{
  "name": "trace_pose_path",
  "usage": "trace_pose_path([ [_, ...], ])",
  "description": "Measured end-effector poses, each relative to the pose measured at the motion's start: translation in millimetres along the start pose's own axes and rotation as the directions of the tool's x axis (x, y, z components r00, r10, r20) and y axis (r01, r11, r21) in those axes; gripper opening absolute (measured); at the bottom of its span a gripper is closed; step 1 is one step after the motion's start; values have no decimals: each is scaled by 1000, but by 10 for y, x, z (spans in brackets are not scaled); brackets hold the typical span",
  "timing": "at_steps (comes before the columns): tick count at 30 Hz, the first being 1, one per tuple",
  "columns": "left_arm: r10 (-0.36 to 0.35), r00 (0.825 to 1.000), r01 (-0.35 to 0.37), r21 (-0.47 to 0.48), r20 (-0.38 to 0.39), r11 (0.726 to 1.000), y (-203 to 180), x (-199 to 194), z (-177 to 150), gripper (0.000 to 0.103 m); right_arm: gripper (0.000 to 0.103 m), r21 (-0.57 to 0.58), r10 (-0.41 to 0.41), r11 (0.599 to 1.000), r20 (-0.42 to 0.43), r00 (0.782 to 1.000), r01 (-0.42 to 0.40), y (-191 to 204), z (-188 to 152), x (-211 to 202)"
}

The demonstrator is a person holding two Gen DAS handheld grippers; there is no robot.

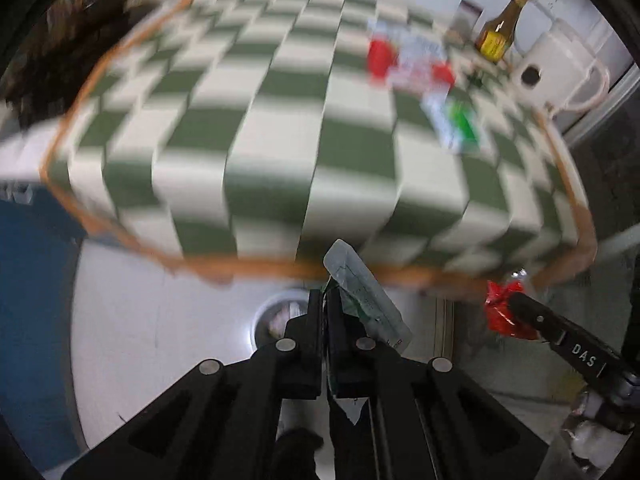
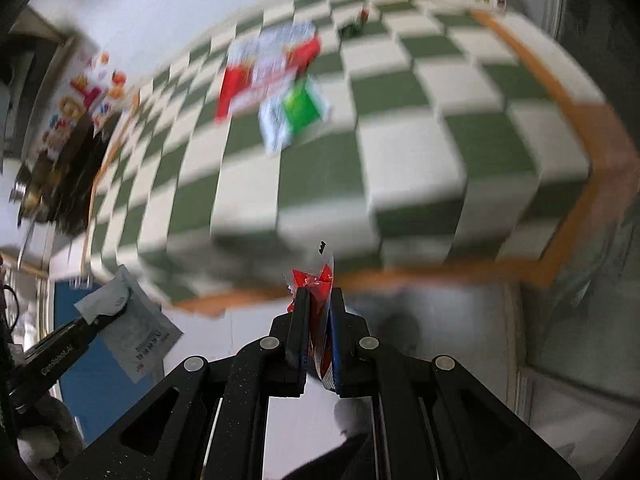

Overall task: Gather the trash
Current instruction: 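Lower the packet and red wrapper over the bin and open both tools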

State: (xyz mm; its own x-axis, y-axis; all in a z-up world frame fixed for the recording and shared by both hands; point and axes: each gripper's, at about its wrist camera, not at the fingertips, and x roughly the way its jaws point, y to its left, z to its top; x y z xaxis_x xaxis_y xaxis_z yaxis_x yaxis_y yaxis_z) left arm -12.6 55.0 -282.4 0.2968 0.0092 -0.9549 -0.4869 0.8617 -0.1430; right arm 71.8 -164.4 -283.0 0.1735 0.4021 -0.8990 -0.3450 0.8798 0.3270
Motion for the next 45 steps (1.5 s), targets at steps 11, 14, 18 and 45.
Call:
trace_pose_path([
  [11, 26, 957, -56, -95, -290, 994, 705, 2488, -1032, 0, 9, 47, -54, 997, -255, 965, 68, -369, -1310, 2278],
  [14, 23, 946, -63, -114, -322, 991, 842, 3238, -1180, 0, 9, 30, -77, 996, -288, 955, 89, -536, -1534, 3055],
  [18, 36, 934, -72, -91, -355, 993, 915, 3861, -1352, 2, 9, 12, -99, 994, -325, 940, 109, -713, -1751, 3841],
  [45, 230, 934, -239, -2, -272, 971, 1121, 2681, -1521, 103, 103, -152, -287, 956, -328, 900, 249, -367, -1771, 3250],
])
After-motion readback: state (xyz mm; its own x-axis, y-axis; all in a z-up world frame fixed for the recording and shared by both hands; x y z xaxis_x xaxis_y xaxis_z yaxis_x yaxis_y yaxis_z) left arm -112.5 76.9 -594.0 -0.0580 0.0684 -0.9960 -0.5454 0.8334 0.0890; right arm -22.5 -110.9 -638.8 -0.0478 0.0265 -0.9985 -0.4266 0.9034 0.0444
